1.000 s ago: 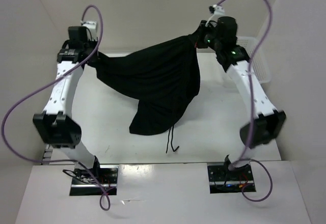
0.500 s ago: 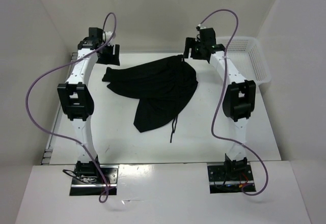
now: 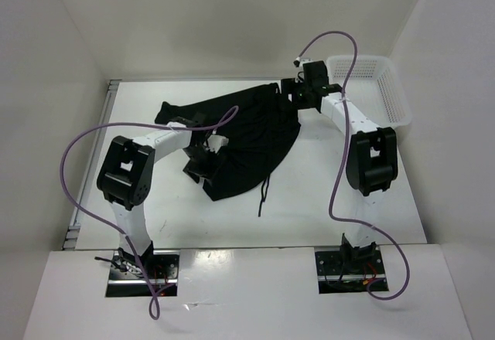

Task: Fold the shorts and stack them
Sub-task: Flatten the shorts out

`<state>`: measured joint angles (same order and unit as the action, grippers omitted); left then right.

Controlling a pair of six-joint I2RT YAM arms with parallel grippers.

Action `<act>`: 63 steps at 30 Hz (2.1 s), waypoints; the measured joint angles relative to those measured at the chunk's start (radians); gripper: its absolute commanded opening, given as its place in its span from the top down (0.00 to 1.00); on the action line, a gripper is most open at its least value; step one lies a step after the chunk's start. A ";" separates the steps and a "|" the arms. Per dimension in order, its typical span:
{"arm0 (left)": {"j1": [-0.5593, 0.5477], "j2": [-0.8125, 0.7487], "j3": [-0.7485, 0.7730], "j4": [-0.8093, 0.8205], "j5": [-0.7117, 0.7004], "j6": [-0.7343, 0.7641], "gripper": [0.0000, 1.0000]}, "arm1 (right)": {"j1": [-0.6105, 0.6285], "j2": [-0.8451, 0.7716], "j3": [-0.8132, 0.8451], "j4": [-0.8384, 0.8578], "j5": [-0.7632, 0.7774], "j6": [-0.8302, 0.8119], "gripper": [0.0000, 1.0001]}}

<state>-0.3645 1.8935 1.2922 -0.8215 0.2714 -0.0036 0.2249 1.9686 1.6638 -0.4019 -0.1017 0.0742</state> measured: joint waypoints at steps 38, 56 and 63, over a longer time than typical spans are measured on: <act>0.401 0.065 0.250 0.037 0.014 0.001 0.38 | 0.134 0.153 0.019 0.023 -0.251 -0.177 0.18; 0.489 0.047 0.095 0.206 0.114 -0.001 0.29 | 0.139 0.114 -0.073 0.017 -0.209 -0.267 0.06; 0.441 0.050 0.053 0.257 0.071 -0.001 0.30 | 0.140 0.071 -0.117 0.020 -0.142 -0.301 0.08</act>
<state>0.0765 1.9430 1.3449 -0.5644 0.3424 -0.0048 0.3645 2.0396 1.5467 -0.3817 -0.2436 -0.2272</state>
